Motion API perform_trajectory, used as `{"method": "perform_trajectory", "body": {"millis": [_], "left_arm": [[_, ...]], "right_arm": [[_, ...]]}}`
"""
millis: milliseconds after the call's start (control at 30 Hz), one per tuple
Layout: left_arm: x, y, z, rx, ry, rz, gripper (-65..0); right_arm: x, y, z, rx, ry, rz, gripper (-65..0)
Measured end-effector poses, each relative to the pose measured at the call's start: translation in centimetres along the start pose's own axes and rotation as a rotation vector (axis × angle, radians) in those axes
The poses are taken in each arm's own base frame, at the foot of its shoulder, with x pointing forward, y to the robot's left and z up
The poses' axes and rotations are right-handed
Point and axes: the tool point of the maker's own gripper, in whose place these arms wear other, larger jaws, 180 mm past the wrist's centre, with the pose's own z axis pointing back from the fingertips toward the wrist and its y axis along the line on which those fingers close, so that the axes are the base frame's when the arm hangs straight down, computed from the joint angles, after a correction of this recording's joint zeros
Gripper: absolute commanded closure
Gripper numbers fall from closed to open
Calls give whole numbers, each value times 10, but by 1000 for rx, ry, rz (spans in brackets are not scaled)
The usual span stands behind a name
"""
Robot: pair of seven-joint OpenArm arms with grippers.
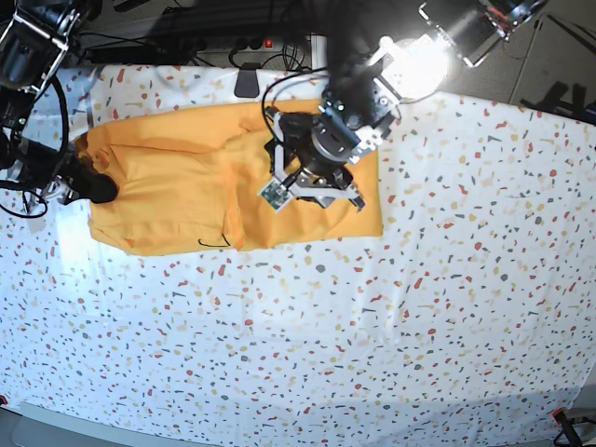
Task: Fold the T-shirt properly
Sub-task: 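Press the folded end down onto the shirt with the left gripper, then grasp the opposite strip end with the right gripper and fold it over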
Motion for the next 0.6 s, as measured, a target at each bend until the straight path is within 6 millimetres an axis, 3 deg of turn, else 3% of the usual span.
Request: {"method": "perform_trajectory", "body": {"millis": [67, 267, 600], "left_arm": [[-6, -1, -11, 9, -8, -20, -275], [7, 19, -44, 47, -26, -152, -275], [29, 49, -52, 91, 44, -169, -275]], "right_arm": [[7, 3, -1, 6, -12, 9, 0], [22, 10, -1, 17, -38, 29, 0], [71, 45, -3, 98, -116, 95, 0]]}}
